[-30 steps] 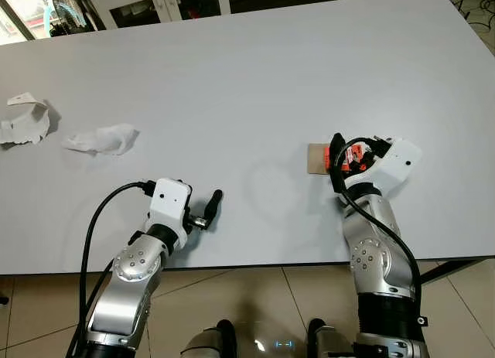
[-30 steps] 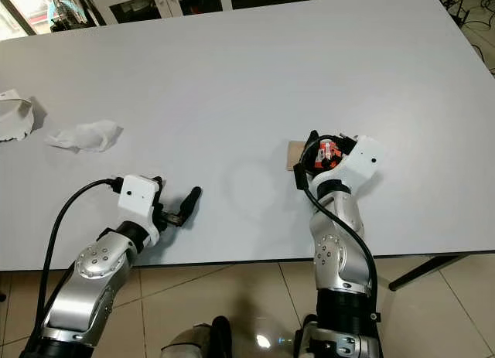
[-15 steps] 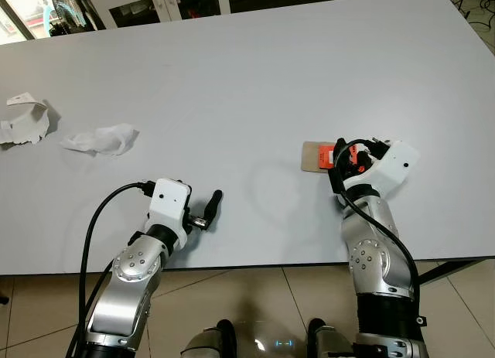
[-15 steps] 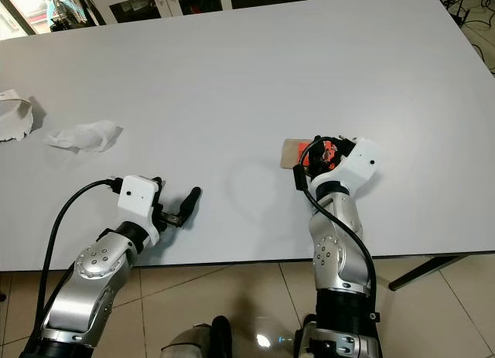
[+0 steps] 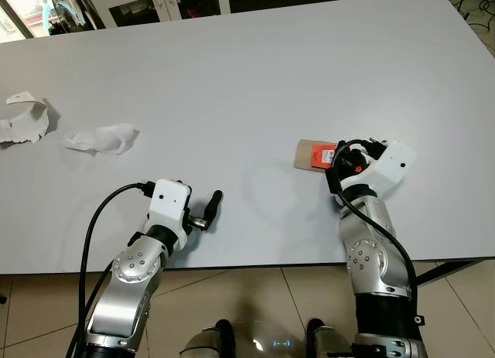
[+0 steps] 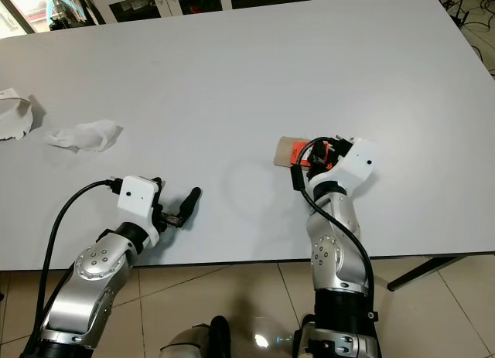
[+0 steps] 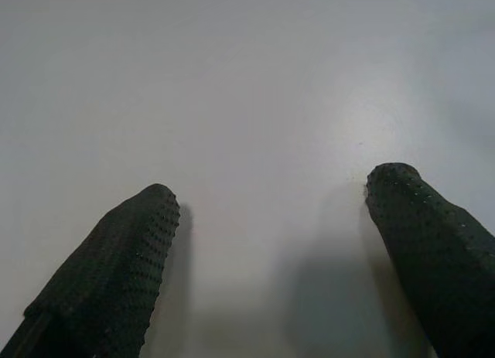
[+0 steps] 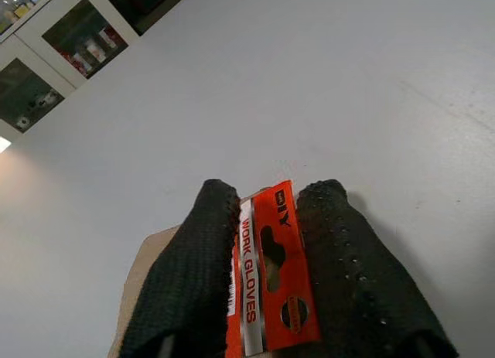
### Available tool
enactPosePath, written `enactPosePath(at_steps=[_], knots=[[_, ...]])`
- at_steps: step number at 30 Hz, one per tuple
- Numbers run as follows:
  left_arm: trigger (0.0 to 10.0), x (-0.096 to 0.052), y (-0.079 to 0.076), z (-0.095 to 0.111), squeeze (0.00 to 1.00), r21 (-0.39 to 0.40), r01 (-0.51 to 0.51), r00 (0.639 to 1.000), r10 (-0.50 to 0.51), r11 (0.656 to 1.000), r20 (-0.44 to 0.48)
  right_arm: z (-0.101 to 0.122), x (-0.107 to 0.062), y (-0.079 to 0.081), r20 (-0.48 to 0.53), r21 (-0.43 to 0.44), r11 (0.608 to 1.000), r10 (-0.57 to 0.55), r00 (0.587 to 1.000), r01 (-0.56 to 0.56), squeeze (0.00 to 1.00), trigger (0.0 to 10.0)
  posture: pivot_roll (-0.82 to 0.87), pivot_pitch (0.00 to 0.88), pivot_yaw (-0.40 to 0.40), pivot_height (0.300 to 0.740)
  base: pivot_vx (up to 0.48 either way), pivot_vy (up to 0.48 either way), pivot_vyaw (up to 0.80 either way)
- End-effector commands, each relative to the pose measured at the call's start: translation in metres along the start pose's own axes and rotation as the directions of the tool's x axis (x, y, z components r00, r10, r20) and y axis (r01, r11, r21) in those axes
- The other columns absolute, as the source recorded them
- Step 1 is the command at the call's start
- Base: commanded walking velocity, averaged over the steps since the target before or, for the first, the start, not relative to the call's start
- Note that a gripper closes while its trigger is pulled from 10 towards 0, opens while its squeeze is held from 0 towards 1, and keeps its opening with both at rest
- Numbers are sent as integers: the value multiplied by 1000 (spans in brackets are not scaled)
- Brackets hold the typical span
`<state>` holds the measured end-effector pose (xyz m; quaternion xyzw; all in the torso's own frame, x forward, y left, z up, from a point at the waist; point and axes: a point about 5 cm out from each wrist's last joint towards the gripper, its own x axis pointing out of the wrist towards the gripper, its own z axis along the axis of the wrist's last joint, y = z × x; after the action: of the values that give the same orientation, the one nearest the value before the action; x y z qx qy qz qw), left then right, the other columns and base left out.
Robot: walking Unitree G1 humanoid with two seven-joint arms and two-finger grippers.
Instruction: Picking trash to rubbish bin
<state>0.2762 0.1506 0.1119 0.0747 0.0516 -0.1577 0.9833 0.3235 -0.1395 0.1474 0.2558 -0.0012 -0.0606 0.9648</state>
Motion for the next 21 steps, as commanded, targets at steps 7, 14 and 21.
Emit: enactPosePath(at_steps=[7,14,21], knots=[[10000,-4,1,-7,0,3,-3,999,4,1000,-40,-32,-7,-16,-137,6,997,-78,987,80,0,0,124,256,150,740,0,0,0],[10000,-4,1,-7,0,6,-2,999,2,1000,-40,-31,-7,-15,-126,-7,997,-76,989,76,0,0,125,253,152,740,0,0,0],[10000,-3,2,-7,0,8,0,999,1,1000,-38,-26,-6,-13,-95,-45,997,-67,993,63,0,0,123,245,157,740,0,0,0]])
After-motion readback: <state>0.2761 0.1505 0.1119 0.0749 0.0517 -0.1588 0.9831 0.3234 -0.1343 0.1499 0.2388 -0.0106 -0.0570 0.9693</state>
